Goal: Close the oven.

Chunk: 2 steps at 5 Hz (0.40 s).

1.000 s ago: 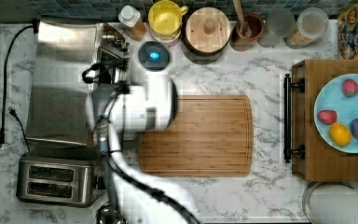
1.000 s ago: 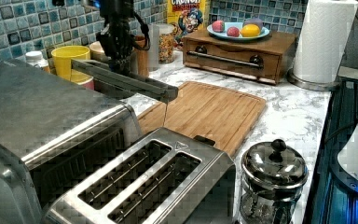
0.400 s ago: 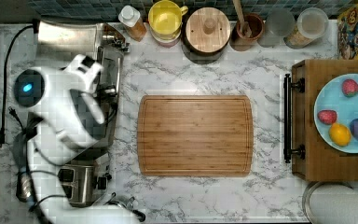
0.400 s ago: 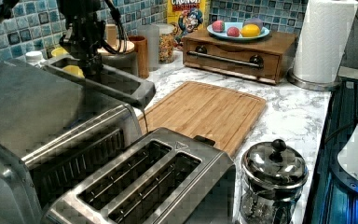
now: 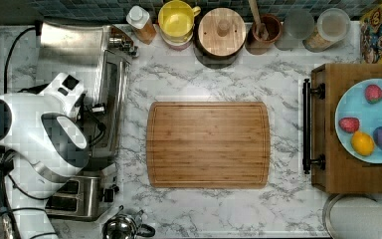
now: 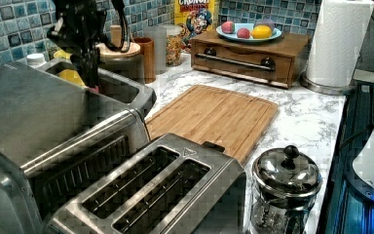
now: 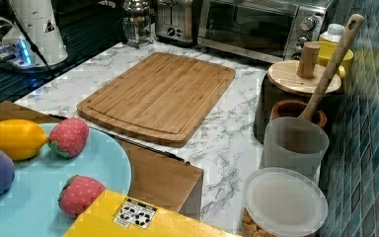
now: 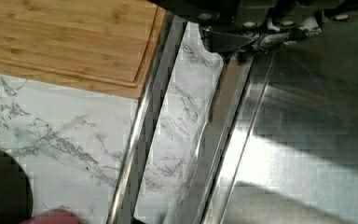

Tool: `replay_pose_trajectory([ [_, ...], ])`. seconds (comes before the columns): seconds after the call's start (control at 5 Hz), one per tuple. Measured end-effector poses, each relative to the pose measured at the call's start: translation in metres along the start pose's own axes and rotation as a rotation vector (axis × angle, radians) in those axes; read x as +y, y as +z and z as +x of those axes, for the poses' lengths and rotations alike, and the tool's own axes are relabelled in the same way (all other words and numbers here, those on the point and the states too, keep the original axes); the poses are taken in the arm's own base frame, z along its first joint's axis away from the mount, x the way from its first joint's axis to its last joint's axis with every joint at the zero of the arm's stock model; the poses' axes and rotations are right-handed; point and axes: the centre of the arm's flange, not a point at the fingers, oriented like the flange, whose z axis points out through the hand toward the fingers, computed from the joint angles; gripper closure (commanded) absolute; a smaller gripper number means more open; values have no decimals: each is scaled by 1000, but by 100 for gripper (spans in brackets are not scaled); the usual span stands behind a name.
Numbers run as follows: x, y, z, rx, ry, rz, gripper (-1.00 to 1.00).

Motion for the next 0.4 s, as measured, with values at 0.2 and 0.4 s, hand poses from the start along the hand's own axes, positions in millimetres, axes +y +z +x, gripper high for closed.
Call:
replay_pose_trajectory([
  [0.2,6,-43,-9,29,53,91,100],
  [0.4,10,-92,-12,-9,88,142,100],
])
